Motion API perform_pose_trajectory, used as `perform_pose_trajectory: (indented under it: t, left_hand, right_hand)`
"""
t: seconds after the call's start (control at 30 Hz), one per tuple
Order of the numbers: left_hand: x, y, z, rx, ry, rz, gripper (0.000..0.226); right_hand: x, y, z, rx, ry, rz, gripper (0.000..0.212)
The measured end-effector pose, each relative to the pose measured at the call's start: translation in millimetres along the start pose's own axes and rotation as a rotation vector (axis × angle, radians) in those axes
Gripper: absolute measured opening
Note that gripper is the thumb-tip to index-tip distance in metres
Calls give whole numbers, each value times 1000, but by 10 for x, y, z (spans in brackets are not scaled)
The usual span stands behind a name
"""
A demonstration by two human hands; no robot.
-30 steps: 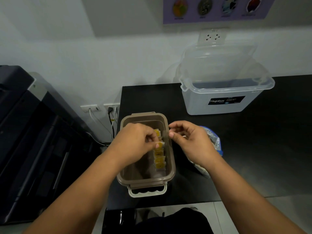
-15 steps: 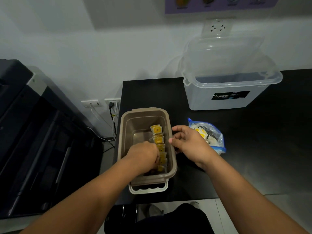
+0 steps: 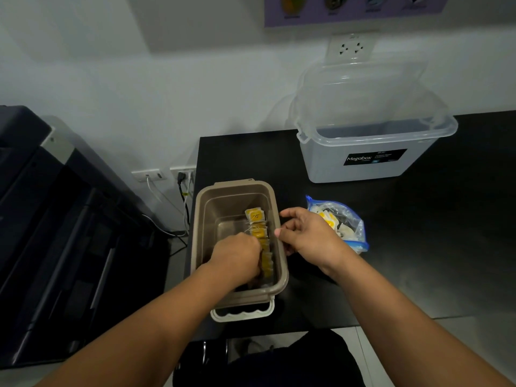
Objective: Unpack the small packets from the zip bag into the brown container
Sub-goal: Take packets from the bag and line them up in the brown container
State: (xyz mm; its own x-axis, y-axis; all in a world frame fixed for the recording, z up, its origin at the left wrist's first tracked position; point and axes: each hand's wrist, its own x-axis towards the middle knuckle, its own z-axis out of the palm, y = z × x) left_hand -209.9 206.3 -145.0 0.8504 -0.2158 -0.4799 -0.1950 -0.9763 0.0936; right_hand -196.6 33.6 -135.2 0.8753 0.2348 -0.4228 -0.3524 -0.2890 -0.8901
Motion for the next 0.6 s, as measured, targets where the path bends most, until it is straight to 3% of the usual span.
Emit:
perform_pose_trajectory:
  t: [0.17,0.33,0.43,0.6]
  left_hand:
    - [-88,-21,-330,-147,38,-4,11]
    - [-223,198,-898,-308,281,-34,11]
    - [-133,512,-1034,-405,377,20,7]
    - [285,1044,-788,-392,272,39,11]
  right_hand:
    - [-6,-22,-361,-45,109,-89,29]
    - [-20,-85,-1003,-165,299,-153,18]
    - [10,-19,-1274,-358,282,-127,17]
    - [135,178,-1356,-703,128,-134,17]
